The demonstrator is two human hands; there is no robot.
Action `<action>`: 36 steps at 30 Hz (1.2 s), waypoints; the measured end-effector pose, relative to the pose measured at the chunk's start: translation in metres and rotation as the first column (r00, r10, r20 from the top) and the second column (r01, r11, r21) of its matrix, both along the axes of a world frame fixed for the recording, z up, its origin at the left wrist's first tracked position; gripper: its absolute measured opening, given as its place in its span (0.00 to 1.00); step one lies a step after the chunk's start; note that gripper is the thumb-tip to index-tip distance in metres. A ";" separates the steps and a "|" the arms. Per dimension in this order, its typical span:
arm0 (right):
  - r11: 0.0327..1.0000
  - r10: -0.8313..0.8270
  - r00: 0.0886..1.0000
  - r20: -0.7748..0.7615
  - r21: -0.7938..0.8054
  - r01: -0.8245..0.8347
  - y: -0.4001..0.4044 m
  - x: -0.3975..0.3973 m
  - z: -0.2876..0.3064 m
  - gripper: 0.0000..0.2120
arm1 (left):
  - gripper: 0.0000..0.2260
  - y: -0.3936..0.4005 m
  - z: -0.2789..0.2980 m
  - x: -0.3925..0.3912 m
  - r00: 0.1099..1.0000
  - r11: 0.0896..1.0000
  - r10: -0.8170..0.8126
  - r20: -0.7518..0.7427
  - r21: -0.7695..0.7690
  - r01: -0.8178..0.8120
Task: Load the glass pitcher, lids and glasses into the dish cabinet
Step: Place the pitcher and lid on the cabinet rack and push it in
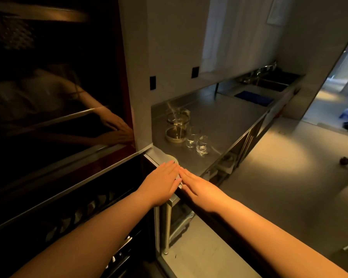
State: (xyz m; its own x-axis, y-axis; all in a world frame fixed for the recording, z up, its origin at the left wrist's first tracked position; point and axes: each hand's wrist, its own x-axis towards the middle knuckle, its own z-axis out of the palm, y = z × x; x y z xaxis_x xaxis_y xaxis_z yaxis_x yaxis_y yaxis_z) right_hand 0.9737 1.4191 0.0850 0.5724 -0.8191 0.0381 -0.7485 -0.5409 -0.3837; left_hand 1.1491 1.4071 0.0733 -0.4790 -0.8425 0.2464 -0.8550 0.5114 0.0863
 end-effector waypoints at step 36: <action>0.988 -0.150 0.987 -0.064 -0.046 0.147 -0.359 0.004 -0.030 0.29 | 0.32 -0.326 -0.011 -0.068 0.865 0.802 0.483 0.137 0.328 -0.499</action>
